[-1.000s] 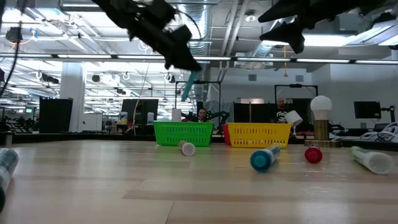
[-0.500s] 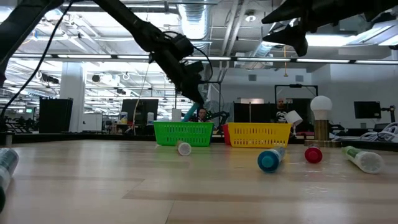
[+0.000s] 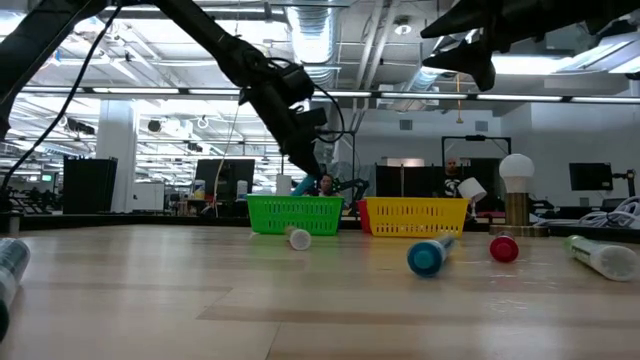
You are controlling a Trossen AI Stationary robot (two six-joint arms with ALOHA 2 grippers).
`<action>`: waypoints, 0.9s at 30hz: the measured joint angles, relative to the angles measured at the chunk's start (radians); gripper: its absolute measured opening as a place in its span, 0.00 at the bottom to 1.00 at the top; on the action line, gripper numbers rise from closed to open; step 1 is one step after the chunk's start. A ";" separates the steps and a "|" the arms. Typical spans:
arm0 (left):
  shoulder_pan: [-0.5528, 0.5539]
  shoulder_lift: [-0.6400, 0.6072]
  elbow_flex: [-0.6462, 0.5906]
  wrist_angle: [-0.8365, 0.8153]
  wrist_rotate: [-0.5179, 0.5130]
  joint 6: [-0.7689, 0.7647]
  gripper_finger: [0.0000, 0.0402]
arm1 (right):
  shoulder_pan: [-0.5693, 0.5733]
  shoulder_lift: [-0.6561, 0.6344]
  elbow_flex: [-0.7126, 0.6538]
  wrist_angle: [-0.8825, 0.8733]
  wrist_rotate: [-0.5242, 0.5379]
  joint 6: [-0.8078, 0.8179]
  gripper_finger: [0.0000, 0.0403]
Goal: Pick & Place Markers
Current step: Put the blue highlighter into the blue basket, then put the large dark blue marker into the green basket
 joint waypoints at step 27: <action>-0.019 -0.061 -0.031 0.003 -0.015 -0.027 0.46 | 0.000 0.000 0.000 -0.001 0.000 -0.026 0.53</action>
